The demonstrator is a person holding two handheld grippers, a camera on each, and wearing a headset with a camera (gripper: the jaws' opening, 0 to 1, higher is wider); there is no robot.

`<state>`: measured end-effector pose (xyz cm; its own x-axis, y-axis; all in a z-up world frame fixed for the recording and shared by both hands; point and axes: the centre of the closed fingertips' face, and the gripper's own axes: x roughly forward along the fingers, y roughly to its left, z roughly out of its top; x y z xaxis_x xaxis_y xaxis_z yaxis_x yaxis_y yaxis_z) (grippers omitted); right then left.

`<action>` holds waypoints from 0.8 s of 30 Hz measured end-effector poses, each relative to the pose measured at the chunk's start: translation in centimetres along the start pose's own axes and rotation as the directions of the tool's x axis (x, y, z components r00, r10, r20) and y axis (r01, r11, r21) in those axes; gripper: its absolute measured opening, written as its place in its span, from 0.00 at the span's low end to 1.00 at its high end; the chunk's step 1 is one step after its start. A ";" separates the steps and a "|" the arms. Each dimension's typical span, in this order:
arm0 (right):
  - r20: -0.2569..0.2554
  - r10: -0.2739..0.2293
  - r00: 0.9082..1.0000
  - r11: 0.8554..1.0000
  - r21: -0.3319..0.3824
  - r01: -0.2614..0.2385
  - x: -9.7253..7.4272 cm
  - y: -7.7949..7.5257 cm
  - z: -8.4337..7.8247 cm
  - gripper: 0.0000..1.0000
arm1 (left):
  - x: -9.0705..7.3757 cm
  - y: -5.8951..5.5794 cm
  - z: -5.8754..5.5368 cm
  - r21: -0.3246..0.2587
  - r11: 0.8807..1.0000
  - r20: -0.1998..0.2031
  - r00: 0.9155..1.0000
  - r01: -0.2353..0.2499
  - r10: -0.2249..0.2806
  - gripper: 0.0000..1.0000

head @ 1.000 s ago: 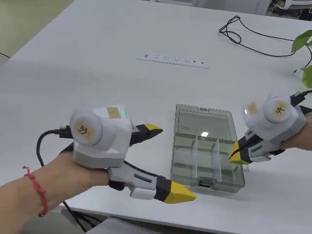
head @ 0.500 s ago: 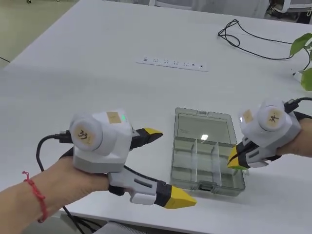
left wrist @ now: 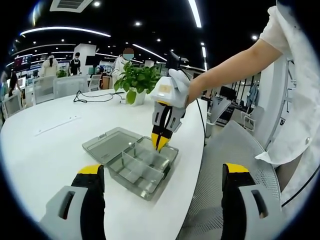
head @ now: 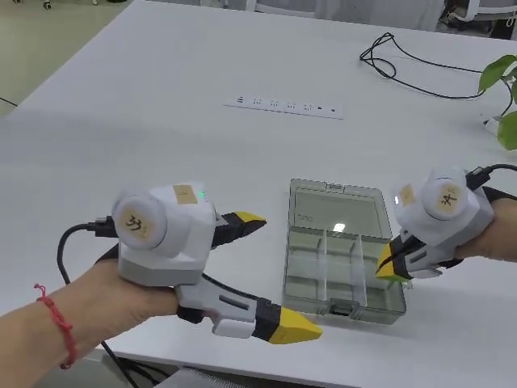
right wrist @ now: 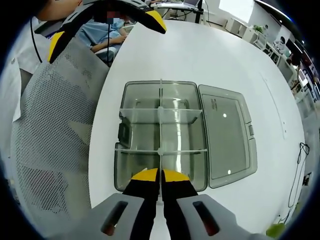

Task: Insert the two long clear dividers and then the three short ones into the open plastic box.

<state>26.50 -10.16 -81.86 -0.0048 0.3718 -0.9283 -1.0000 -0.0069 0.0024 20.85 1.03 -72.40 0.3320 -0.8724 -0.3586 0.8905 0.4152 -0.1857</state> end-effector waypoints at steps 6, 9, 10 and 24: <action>0.044 -0.020 0.999 0.999 0.046 0.018 -1.3 0.0 0.1 0.08 | -0.2 0.2 -0.2 0.002 1.000 -0.005 1.000 -0.007 0.007 1.00; 0.077 -0.046 0.996 0.996 0.076 0.040 -2.5 -0.1 0.1 0.10 | -0.3 0.3 -0.3 0.006 1.000 -0.011 1.000 -0.010 0.010 1.00; 0.087 -0.052 0.995 0.995 0.087 0.045 -2.8 -0.1 0.1 0.12 | -0.3 0.4 -0.3 0.007 1.000 -0.012 1.000 -0.013 0.013 1.00; 0.216 -0.188 0.958 0.956 0.266 0.127 -8.1 1.3 -2.1 0.36 | -1.0 1.3 -0.6 0.035 0.999 -0.042 0.999 -0.017 0.019 1.00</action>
<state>25.30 -15.15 -75.13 0.1820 0.5584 -0.8094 -0.9577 0.2873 -0.0172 21.48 2.63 -72.79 0.3353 -0.8528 -0.4004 0.8949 0.4212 -0.1477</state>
